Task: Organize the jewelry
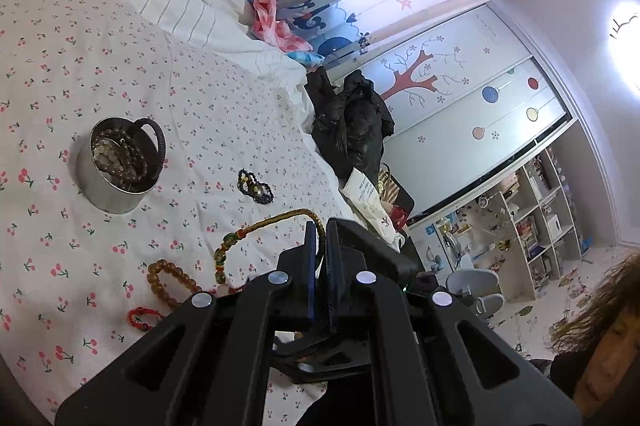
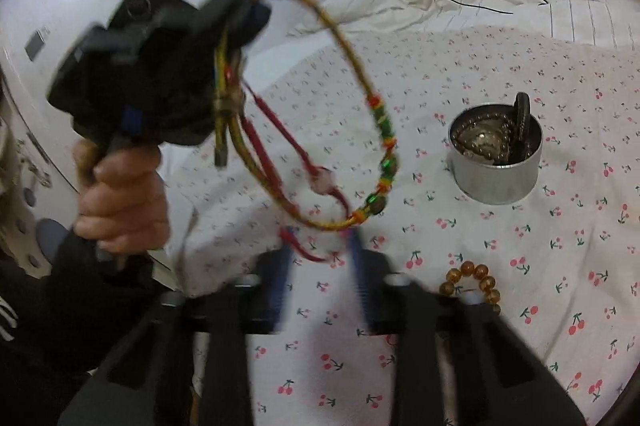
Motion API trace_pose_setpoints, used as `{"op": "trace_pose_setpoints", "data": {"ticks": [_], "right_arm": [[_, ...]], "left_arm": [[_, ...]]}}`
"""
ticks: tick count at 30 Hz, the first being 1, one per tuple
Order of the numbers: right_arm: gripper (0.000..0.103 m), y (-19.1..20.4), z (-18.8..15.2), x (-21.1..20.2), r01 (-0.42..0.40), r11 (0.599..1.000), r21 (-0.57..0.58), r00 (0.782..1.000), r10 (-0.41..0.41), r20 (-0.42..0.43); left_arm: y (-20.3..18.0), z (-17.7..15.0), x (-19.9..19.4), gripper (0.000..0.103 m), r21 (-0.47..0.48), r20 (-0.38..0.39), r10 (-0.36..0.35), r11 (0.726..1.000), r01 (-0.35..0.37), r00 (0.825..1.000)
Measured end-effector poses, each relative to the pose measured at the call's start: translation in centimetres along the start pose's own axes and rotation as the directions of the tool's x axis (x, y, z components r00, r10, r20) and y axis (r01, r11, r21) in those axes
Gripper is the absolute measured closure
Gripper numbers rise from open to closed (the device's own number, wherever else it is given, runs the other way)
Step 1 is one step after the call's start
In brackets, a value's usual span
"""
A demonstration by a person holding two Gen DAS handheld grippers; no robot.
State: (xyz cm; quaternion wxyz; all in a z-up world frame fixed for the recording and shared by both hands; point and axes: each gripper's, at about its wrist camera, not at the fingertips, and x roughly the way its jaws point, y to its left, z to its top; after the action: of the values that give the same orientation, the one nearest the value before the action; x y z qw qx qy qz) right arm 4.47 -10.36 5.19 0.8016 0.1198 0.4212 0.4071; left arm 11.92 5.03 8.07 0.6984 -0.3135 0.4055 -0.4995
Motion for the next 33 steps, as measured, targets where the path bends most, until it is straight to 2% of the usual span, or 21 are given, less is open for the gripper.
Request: {"op": "trace_pose_setpoints", "data": {"ticks": [6,9,11,15,18,20,22,24,25,26,27,28,30,33], "right_arm": [[0.092,0.2,-0.5,-0.4,0.027,1.0,-0.008,0.999,-0.027,0.035],[0.092,0.3,-0.9,0.4,0.023,0.999,-0.032,1.0,-0.024,-0.018],[0.092,1.3,-1.3,1.7,0.015,0.996,-0.09,0.996,-0.023,-0.086],[0.092,3.0,-2.7,3.9,-0.057,0.986,-0.155,0.978,0.024,-0.206],[0.092,2.6,-2.8,4.1,-0.082,0.987,-0.136,0.973,0.05,-0.224],[0.092,1.8,-2.3,3.4,-0.073,0.991,-0.11,0.98,0.051,-0.193],[0.092,0.6,-1.5,2.0,-0.106,0.994,-0.033,0.985,0.1,-0.138],[0.092,-0.7,-0.4,-0.4,-0.198,0.979,0.054,0.98,0.199,-0.021],[0.092,-1.4,0.1,-1.0,-0.194,0.978,0.081,0.981,0.194,0.005],[0.092,-2.2,0.3,-1.0,-0.181,0.978,0.102,0.983,0.183,-0.007],[0.092,-3.5,0.5,-1.8,-0.264,0.949,0.174,0.965,0.259,0.051],[0.092,-3.9,0.9,-3.2,-0.306,0.934,0.185,0.95,0.288,0.117],[0.092,-4.1,1.4,-5.0,-0.236,0.958,0.164,0.967,0.214,0.14],[0.092,-6.3,1.0,-5.3,-0.193,0.951,0.241,0.978,0.165,0.13]], "left_arm": [[0.3,0.2,-0.6,0.1,-0.012,0.025,0.012,1.0,-0.012,1.0],[0.9,0.5,-1.5,0.1,-0.034,0.056,0.019,0.999,-0.017,0.998],[1.3,0.6,-2.0,0.099,-0.049,0.073,0.019,0.999,-0.016,0.997],[1.5,0.8,-3.0,0.099,-0.059,0.101,0.022,0.998,-0.017,0.995],[1.8,0.8,-3.1,0.099,-0.062,0.098,0.051,0.997,-0.045,0.994],[2.1,0.7,-2.9,0.099,-0.07,0.077,0.079,0.995,-0.074,0.994],[2.4,0.5,-2.6,0.097,-0.073,0.051,0.108,0.992,-0.105,0.993],[2.6,0.3,-2.5,0.096,-0.072,0.034,0.13,0.989,-0.127,0.991],[2.7,0.3,-2.5,0.096,-0.073,0.032,0.129,0.989,-0.126,0.991],[2.8,0.2,-2.5,0.095,-0.073,0.029,0.137,0.988,-0.134,0.99],[2.9,0.1,-2.5,0.093,-0.076,0.025,0.15,0.986,-0.148,0.988],[3.3,0.1,-2.5,0.092,-0.084,0.02,0.162,0.984,-0.16,0.987],[4.0,-0.3,-2.1,0.088,-0.091,-0.014,0.209,0.974,-0.209,0.978],[6.1,-1.2,-0.5,0.087,-0.14,-0.091,0.248,0.956,-0.259,0.965]]}}
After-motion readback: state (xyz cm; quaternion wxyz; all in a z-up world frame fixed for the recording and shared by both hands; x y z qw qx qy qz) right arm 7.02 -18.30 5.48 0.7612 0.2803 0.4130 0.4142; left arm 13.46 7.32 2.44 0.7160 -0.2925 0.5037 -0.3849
